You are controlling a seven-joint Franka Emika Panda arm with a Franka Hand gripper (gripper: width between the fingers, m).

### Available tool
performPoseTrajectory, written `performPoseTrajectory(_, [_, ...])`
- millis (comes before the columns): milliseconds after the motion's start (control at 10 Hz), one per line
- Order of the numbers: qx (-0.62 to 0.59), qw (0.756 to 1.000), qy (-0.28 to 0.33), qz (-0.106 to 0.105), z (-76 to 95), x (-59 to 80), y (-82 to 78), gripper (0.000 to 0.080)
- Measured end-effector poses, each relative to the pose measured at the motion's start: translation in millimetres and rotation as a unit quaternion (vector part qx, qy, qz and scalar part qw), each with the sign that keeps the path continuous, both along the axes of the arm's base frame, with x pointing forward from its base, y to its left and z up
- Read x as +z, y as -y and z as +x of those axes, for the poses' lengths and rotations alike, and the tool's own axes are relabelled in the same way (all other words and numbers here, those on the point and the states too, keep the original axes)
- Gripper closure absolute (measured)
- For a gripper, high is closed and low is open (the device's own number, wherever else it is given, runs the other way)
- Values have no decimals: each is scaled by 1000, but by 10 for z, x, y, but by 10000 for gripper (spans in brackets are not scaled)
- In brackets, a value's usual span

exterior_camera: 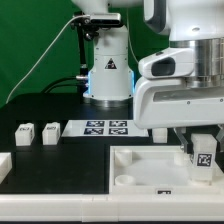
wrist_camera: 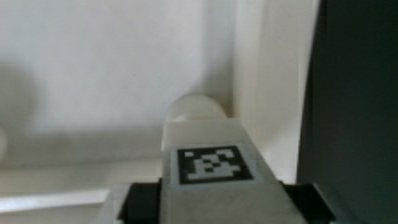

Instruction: Assemble one leg

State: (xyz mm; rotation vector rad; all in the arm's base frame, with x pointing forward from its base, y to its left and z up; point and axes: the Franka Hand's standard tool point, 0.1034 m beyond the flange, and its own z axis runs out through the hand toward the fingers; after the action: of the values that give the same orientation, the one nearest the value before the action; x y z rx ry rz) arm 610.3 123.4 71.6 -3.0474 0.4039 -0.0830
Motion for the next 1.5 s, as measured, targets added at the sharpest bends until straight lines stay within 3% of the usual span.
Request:
performPoseTrajectory(300, [-209, 978, -17, 24, -18, -20, -16, 501])
performPoseTrajectory(700, [-439, 896, -39, 57, -9, -24, -42, 502])
performPoseTrajectory(800, [-457, 886, -42, 60, -9, -24, -44, 502])
performPoseTrajectory(900, [-428, 901, -40, 59, -9, -25, -41, 502])
performPoseTrajectory(1000, [-419, 905, -39, 59, -11, -25, -50, 425])
performPoseTrajectory(1100, [-392, 917, -37, 58, -11, -25, -49, 283])
performPoseTrajectory(1200, [-313, 948, -43, 47, -32, -25, -49, 193])
performPoseTrajectory(1500, [-81, 996, -44, 12, -20, -6, -38, 151])
